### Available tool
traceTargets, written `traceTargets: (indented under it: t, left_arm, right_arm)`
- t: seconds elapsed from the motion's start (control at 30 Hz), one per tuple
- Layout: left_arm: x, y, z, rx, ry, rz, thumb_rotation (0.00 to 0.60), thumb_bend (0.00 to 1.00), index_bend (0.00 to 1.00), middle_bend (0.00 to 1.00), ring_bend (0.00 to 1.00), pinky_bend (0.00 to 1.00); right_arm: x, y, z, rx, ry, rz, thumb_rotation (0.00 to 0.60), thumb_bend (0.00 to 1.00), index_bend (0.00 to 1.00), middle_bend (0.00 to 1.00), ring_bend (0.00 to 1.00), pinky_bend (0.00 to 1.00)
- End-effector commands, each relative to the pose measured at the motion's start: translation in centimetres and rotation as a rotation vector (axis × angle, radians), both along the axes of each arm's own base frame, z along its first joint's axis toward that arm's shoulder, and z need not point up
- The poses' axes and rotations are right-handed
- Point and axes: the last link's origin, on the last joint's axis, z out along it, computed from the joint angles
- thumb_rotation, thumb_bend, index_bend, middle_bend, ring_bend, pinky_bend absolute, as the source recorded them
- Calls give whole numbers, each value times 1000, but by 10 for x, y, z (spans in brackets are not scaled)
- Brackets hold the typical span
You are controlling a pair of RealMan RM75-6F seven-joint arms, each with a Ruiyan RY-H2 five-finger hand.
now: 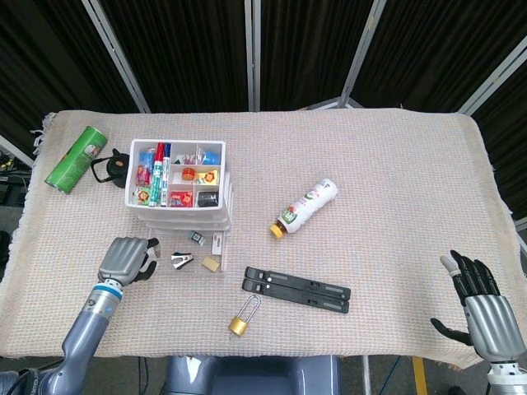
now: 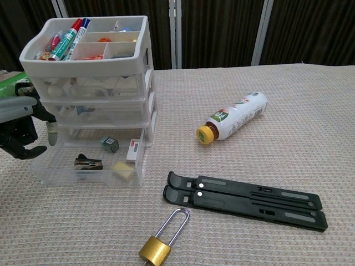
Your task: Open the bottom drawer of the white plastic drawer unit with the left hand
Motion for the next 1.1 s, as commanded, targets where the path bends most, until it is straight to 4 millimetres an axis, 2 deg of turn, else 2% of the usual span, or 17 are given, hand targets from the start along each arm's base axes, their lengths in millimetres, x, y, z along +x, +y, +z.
traceTargets:
  t: [0.03,0.63,0.93,1.1]
  left_arm:
    - [14,11,-8,-13,65,28,600,483,461,946,922,730]
    - [41,26,-35,-42,161,102,600,497,409,947,924,733]
    - [43,29,-41,-28,191,98,600,497,412,947,924,733]
    - [44,30,-43,-10,200,88,600,453,425,947,924,733]
  right_arm:
    - [0,0,1,-2,-4,2,600,0,0,0,0,0]
    - [1,1,4,4,-27,10,600,0,0,0,0,0]
    - [1,1,5,3,-36,15,600,0,0,0,0,0]
    - [1,1,5,5,-38,16,600,0,0,0,0,0]
